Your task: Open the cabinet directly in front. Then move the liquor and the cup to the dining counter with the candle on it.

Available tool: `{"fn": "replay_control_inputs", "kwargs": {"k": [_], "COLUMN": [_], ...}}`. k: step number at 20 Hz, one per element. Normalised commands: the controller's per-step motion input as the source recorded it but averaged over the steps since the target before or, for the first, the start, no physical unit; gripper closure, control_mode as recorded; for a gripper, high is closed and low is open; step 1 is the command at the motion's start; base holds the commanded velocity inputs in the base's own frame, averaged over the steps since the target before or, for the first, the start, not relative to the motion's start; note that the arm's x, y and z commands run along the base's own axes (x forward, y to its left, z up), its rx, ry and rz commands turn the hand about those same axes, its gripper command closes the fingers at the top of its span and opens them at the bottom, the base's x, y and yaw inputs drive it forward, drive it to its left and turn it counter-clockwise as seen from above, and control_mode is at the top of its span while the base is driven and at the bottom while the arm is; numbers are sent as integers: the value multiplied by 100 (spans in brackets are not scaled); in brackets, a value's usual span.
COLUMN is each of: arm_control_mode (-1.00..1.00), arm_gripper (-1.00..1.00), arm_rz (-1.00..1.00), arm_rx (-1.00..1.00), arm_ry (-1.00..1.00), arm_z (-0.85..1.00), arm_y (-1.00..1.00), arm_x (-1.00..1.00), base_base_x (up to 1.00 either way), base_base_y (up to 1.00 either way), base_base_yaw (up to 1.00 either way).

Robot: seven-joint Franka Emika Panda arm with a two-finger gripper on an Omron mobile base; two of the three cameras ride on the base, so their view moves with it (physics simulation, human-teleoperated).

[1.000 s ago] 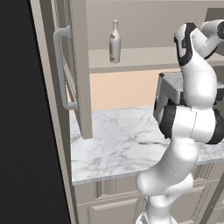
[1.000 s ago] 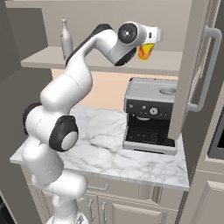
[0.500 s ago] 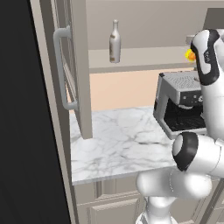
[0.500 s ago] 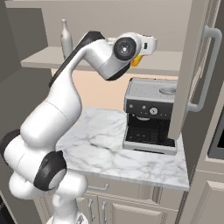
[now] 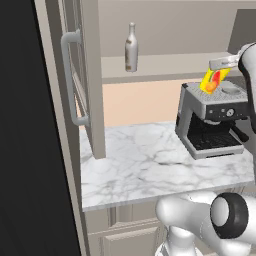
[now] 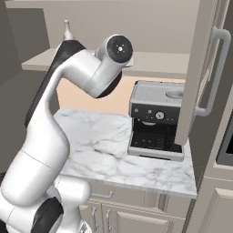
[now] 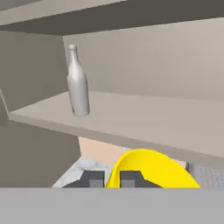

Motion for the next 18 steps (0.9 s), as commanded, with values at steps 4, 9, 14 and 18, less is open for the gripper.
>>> {"fn": "replay_control_inputs", "kwargs": {"k": [4, 9, 14, 18], "arm_control_mode": [-100, -100, -100, -100], "arm_gripper": [100, 100, 100, 100], "arm_rz": [44, 36, 9, 0], "arm_rx": [-3, -9, -12, -6], "arm_ry": [21, 4, -36, -44], "arm_z": [-72, -70, -22, 0], "arm_y": [100, 91, 25, 0], "arm_x": [-100, -79, -54, -27], "base_base_x": [0, 0, 0, 0], "base_base_y": [0, 0, 0, 0], "base_base_yaw": [0, 0, 0, 0]}}
